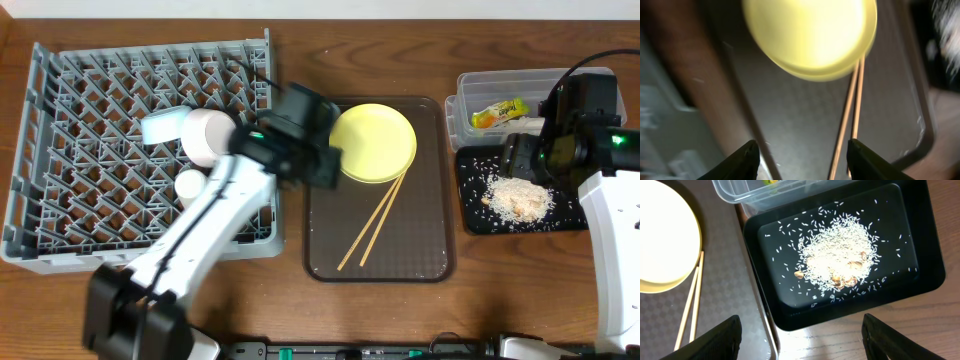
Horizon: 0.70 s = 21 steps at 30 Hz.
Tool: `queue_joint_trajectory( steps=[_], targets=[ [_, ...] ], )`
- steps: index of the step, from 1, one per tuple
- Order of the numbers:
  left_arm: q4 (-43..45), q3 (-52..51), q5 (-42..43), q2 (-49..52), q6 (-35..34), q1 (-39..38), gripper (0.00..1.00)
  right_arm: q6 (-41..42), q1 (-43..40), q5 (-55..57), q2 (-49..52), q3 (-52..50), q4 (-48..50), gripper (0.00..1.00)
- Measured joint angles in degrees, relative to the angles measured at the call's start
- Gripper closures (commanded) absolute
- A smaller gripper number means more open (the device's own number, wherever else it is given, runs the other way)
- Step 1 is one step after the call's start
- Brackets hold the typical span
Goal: Sort waste into correct bins and load items into the dishwasher rack
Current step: 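Reach the left gripper to the chopsticks on the brown tray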
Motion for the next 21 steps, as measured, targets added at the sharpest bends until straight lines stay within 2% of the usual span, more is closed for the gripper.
queue_joint_trajectory(
  steps=[8, 21],
  targets=[
    [-0.3, -1.2, -2.0, 10.7, 1.0, -7.6, 0.43, 0.0, 0.0, 0.0, 0.0, 0.0, -0.2, 0.25],
    [1.2, -1.3, -2.4, 16.2, 3.6, -16.0, 0.42, 0.0, 0.0, 0.0, 0.0, 0.0, -0.5, 0.25]
  ],
)
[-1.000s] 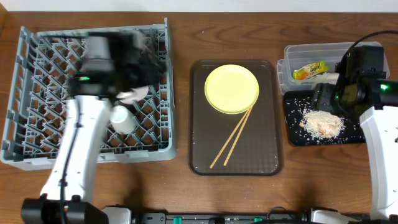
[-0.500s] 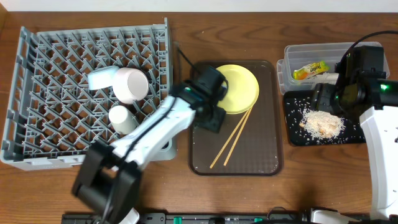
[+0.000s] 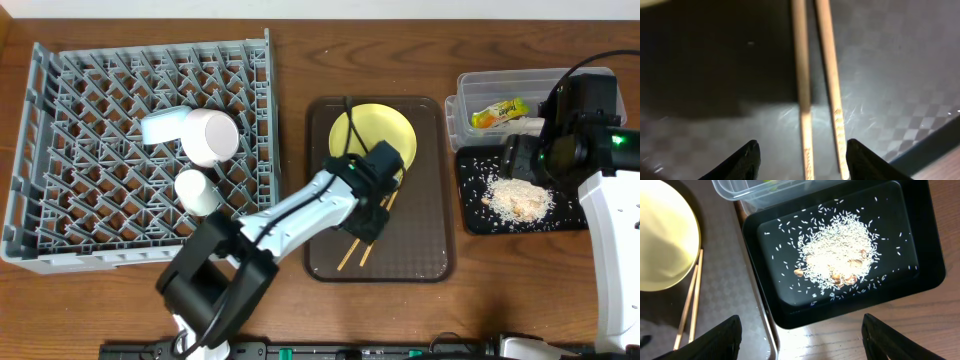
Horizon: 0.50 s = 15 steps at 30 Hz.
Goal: Sort waste into correct bins and load items into the dishwasher rack
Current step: 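Reach the left gripper to the chopsticks on the brown tray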
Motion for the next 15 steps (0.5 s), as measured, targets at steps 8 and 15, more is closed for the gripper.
queue_joint_trajectory(
  steps=[8, 15],
  targets=[
    [0.9, -0.2, 0.0, 1.8, 0.2, -0.1, 0.43, 0.0, 0.0, 0.0, 0.0, 0.0, -0.8, 0.25],
    [2.2, -0.2, -2.1, 1.8, 0.2, -0.1, 0.42, 0.0, 0.0, 0.0, 0.0, 0.0, -1.0, 0.25]
  ],
)
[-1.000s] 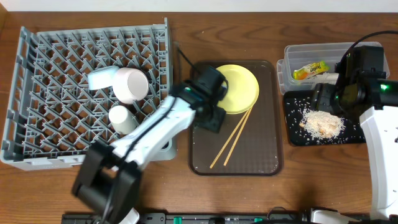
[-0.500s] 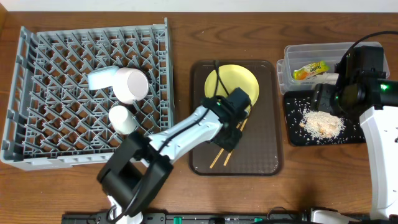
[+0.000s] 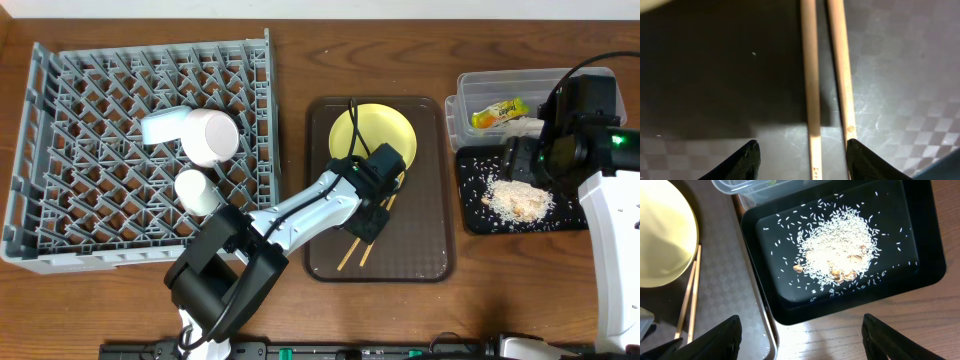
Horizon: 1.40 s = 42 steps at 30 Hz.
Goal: Sort waste into correct bins and load items into the dishwasher rack
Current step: 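Reach the left gripper to the chopsticks on the brown tray, then close the left gripper on the wooden chopsticks and lift them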
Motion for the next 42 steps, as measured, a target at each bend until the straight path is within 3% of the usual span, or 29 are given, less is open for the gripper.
queue_joint_trajectory(
  steps=[11, 14, 18, 21, 34, 42],
  targets=[
    [0.4, 0.0, -2.0, 2.4, 0.2, -0.2, 0.43, -0.2, 0.0, 0.0, 0.0, 0.0, -0.6, 0.25],
    [0.5, 0.5, -3.1, 2.8, 0.2, -0.7, 0.55, -0.4, 0.0, 0.0, 0.0, 0.0, -0.6, 0.25],
    [0.5, 0.8, -4.9, 3.1, 0.4, -1.2, 0.85, -0.6, 0.0, 0.0, 0.0, 0.0, -0.6, 0.25],
    [0.6, 0.9, -5.1, 3.2, 0.8, -1.4, 0.93, -0.7, 0.0, 0.0, 0.0, 0.0, -0.6, 0.25],
    [-4.2, 0.7, -3.7, 1.0, 1.1, -2.0, 0.94, -0.7, 0.0, 0.0, 0.0, 0.0, -0.5, 0.25],
    [-9.7, 0.6, -3.5, -13.8, 1.1, -1.9, 0.94, -0.7, 0.0, 0.0, 0.0, 0.0, -0.3, 0.25]
  ],
)
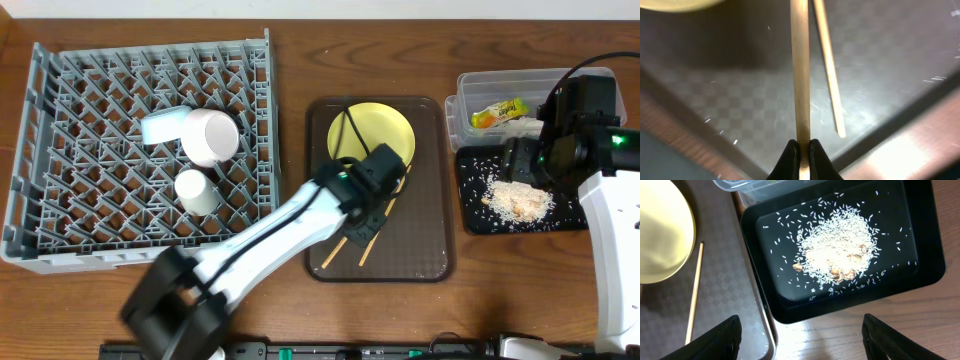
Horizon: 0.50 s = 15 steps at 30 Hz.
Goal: Sort waste into correct bins and load items into the dishwasher rack
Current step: 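Close the left gripper on the wooden chopsticks and lift them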
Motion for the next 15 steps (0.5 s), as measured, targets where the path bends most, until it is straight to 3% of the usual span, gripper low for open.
queue_joint_trajectory(
  steps=[6, 15],
  targets=[
    [-0.3, 0.0, -4.2, -9.4, 0.0, 5.1, 0.94, 0.0, 0.0, 0.0, 0.0, 0.0, 0.1, 0.25],
    [3.7, 0.0, -7.6, -10.8, -3.5, 25.6, 0.94, 0.0, 0.0, 0.0, 0.0, 0.0, 0.1, 0.25]
  ],
)
